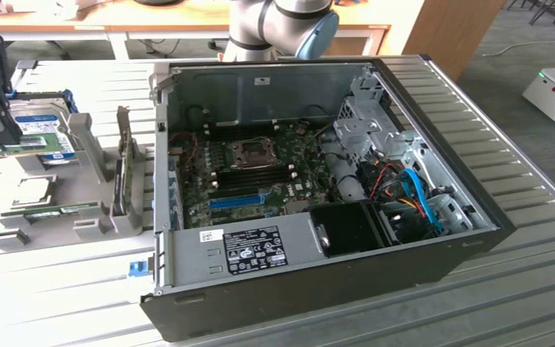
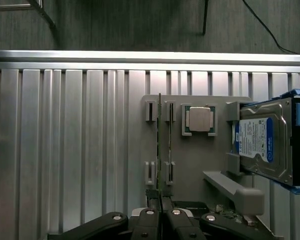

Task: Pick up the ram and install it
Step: 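Pick up the ram and move it above insertion slot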

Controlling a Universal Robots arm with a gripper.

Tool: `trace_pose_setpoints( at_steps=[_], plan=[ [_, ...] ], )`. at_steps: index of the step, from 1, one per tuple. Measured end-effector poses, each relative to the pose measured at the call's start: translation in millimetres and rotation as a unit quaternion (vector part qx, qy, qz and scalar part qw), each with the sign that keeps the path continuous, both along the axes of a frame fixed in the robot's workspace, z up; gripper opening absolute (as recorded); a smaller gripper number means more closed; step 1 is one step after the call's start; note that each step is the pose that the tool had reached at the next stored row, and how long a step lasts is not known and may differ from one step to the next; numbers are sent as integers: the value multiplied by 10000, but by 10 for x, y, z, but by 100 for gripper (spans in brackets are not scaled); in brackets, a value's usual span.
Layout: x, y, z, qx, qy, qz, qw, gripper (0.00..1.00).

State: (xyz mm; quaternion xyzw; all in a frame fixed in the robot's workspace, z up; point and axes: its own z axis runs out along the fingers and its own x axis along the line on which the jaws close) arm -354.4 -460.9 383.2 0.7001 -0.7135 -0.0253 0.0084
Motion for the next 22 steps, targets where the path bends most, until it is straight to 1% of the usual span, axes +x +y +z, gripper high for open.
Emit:
trace_pose_setpoints(
  at_steps=[7,22],
  plan=[
    [126,0,1,0,6,0,10000,12],
    [444,0,0,0,18,0,10000,12]
  ],
)
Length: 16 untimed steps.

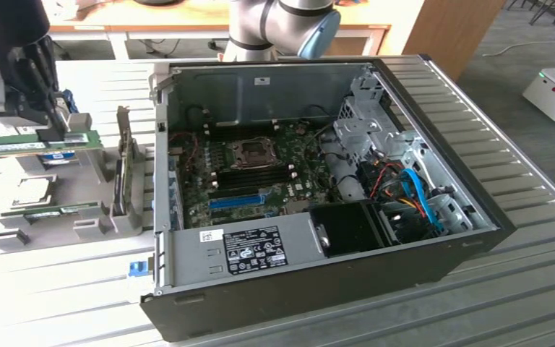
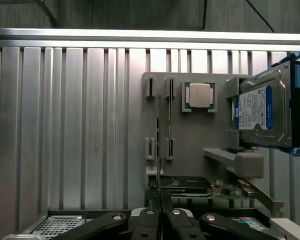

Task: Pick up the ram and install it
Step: 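Pick up the ram and move it above insertion slot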

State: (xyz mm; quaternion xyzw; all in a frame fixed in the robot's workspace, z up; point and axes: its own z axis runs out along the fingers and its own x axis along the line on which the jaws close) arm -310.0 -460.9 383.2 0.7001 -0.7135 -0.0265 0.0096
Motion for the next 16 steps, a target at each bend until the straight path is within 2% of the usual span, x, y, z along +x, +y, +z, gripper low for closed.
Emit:
trace_pose_setpoints(
  at_steps=[16],
  plan=[
    [303,0,0,0,4,0,10000,12]
  ],
)
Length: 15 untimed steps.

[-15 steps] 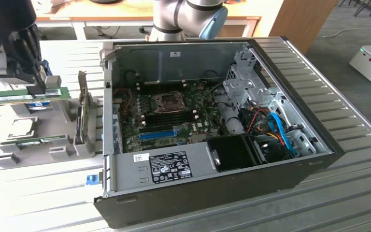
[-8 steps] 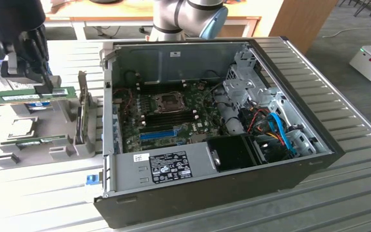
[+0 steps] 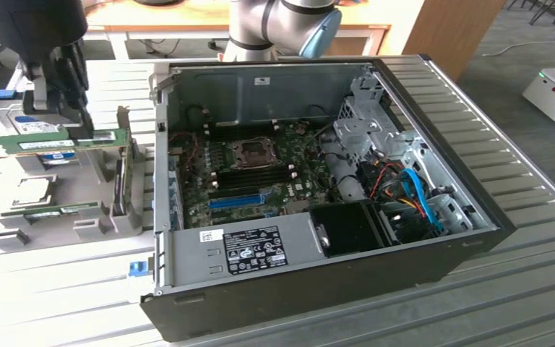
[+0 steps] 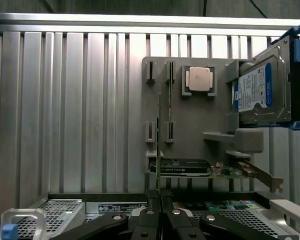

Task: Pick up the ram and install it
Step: 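Pick up the ram and move it above insertion slot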

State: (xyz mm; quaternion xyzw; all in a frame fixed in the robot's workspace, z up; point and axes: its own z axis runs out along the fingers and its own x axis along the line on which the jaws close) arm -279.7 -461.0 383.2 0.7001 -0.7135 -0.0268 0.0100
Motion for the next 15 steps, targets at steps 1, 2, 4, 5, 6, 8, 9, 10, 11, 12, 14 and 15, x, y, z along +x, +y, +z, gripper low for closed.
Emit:
trace_pose_setpoints(
  at_steps=[1,2,4,5,6,8,9,10,11,12,14,15],
  plan=[
    [20,0,-1,0,0,0,10000,12],
    [39,0,-1,0,0,0,10000,12],
    [78,0,0,0,2,0,10000,12],
    [97,0,0,0,2,0,10000,12],
    [117,0,-1,1,2,1,10000,12],
    [159,0,0,0,4,0,10000,12],
    [178,0,0,0,4,0,10000,12],
    [196,0,0,0,4,0,10000,12],
    [215,0,0,0,5,0,10000,12],
    [236,0,0,0,5,0,10000,12],
    [277,0,0,0,6,0,10000,12],
    [299,0,-1,0,6,0,10000,12]
  ],
)
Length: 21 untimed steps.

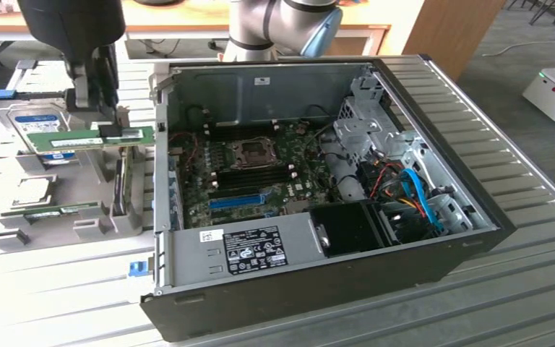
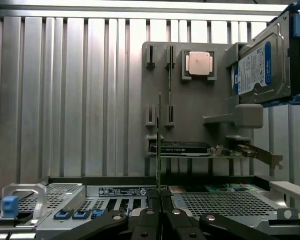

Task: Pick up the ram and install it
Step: 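Pick up the ram and move it above insertion slot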

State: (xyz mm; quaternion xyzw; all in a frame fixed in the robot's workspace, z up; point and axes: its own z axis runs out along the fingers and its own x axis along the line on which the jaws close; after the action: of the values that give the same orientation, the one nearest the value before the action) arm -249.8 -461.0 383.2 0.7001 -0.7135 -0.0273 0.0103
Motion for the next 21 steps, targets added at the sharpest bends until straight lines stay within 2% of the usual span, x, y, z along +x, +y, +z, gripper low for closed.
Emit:
trace_pose_setpoints(
  at_steps=[21],
  plan=[
    [509,0,1,-1,19,0,10000,12]
  ],
)
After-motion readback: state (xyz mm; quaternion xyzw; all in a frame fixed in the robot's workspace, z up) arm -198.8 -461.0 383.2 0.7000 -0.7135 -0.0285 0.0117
